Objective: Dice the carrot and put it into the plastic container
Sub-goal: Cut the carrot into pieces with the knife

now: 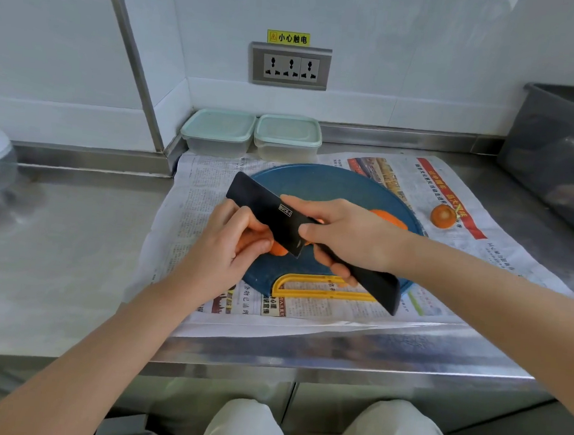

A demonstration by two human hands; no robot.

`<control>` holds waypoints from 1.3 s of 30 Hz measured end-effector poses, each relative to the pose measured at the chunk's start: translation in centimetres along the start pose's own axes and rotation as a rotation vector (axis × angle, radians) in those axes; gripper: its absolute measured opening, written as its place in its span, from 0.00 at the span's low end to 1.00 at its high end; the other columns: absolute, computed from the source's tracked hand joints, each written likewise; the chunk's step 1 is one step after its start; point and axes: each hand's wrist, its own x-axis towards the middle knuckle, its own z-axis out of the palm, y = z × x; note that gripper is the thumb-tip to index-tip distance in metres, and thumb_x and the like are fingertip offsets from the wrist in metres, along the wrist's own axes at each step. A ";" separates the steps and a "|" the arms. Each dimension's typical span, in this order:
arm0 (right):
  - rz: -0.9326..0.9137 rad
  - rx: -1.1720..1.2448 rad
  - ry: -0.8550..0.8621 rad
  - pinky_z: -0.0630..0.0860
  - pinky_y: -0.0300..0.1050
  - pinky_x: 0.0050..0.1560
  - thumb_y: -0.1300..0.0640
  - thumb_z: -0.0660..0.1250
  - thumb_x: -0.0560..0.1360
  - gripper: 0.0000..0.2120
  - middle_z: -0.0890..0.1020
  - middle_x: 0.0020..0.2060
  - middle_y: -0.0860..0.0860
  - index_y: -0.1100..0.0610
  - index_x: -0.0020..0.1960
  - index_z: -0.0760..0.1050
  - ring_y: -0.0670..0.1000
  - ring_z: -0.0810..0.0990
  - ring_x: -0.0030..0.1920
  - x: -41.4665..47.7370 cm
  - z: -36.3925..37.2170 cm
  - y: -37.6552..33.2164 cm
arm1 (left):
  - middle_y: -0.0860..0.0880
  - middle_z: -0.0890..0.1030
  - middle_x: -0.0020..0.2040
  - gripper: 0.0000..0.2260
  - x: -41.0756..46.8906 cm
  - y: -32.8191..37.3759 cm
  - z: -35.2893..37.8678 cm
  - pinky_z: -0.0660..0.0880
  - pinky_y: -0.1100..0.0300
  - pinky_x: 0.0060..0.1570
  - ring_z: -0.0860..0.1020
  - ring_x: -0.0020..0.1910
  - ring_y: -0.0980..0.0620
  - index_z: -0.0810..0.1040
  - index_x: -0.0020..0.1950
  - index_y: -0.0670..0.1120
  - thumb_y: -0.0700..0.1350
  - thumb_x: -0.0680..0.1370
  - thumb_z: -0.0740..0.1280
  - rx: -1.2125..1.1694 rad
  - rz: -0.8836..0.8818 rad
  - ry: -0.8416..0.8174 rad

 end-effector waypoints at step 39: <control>0.005 -0.061 -0.040 0.72 0.40 0.22 0.60 0.54 0.82 0.27 0.72 0.31 0.57 0.39 0.75 0.55 0.47 0.69 0.22 -0.9 -1.1 -1.0 | 0.52 0.67 0.54 0.10 0.0 -0.2 0.1 0.66 0.74 0.49 0.68 0.54 0.59 0.74 0.54 0.45 0.50 0.79 0.62 0.037 -0.026 -0.027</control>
